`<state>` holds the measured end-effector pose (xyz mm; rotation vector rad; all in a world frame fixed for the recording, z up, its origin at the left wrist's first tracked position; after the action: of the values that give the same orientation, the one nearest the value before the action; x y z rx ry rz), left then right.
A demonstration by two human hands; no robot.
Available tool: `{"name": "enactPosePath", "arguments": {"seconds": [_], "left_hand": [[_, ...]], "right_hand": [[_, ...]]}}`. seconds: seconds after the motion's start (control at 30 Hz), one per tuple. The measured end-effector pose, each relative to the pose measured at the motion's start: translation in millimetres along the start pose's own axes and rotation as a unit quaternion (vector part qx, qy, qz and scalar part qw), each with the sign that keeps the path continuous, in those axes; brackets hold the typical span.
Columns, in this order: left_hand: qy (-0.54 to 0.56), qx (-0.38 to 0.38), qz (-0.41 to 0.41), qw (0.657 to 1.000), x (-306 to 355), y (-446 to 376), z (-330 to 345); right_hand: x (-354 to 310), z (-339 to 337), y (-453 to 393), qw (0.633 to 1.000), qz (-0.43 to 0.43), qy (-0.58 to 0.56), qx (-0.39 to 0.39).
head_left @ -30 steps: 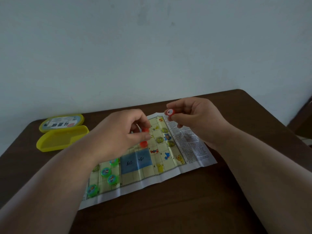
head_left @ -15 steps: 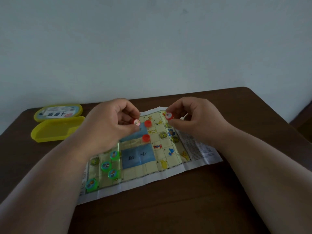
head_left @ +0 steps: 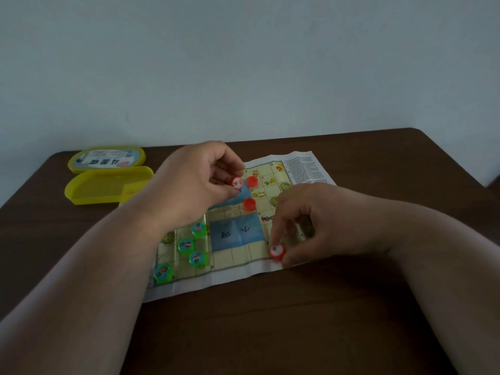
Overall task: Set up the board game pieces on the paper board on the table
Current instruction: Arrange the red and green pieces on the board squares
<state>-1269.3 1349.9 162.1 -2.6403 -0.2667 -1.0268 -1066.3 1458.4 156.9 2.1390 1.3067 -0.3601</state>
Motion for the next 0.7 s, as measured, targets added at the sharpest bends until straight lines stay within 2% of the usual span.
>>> {"name": "enactPosePath", "arguments": {"seconds": [0.2, 0.4, 0.5, 0.63, 0.7], "left_hand": [[-0.009, -0.002, -0.003, 1.0, 0.2, 0.3, 0.9], [-0.084, 0.002, 0.006, 0.996, 1.8, 0.0, 1.2], [-0.101, -0.004, 0.007, 0.995, 0.5, -1.4, 1.6], [-0.101, 0.014, 0.006, 0.995, 0.3, -1.3, 6.6], [-0.106, 0.028, 0.004, 0.994, 1.9, -0.7, 11.9]], "right_hand": [[0.2, -0.5, 0.8, 1.0, 0.015, -0.005, -0.006], [0.9, -1.1, 2.3, 1.0, 0.026, -0.015, 0.001], [3.8, -8.8, 3.6, 0.991, 0.026, -0.107, 0.082], [14.9, -17.9, -1.4, 0.952, 0.045, -0.193, 0.233], [20.0, -18.6, -3.8, 0.929, 0.061, -0.234, 0.28]]}}
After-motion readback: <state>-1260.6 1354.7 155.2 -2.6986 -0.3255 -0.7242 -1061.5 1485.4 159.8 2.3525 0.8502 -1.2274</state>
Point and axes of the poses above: each hand's wrist, its own y-axis away from the middle knuckle, its own z-axis out of the palm, x = y × z, the point moved 2 cm from there along -y, towards the middle knuckle, and after that the axes turned 8 degrees about z, right-handed, at the moved point
